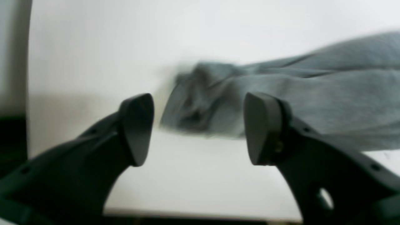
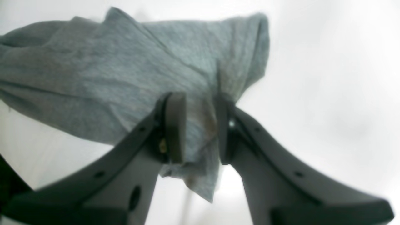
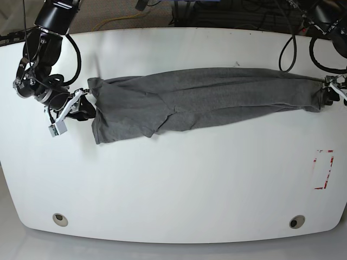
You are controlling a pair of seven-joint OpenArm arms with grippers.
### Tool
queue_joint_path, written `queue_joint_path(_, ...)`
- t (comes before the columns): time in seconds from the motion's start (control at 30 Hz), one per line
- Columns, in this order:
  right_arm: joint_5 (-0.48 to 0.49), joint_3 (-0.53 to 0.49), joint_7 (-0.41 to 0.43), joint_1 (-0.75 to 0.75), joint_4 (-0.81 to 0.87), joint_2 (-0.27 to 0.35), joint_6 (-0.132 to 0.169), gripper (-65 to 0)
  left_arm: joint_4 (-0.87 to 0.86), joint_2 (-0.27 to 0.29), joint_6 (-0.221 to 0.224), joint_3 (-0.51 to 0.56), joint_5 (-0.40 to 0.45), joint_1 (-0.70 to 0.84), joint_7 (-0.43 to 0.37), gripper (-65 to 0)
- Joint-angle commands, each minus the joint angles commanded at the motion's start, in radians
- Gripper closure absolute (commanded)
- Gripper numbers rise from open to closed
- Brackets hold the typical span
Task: Fold the T-shirt properly
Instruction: 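Hold both shirt ends and stretch the folded strip taut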
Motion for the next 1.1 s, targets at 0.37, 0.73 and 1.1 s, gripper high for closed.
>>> queue_joint_path(0.37,-0.098,-0.101,0.0,0.005,0.002,-0.074,0.0,-17.0,-0.279,-0.054,0.0,0.055,0.006,-0.103,-0.094,-46.5)
queue_joint_path(0.73,-0.1,-0.103,0.0,-0.012,0.003,-0.095,0.0,-16.8,-0.465,-0.126,0.0,0.238,0.0,-0.101,-0.244,-49.0)
queue_joint_path(1.1,-0.095,-0.103,0.002,-0.032,0.005,-0.098,0.0,-16.6,-0.511,-0.123,0.0,0.262,0.0,-0.077,-0.242,-51.5)
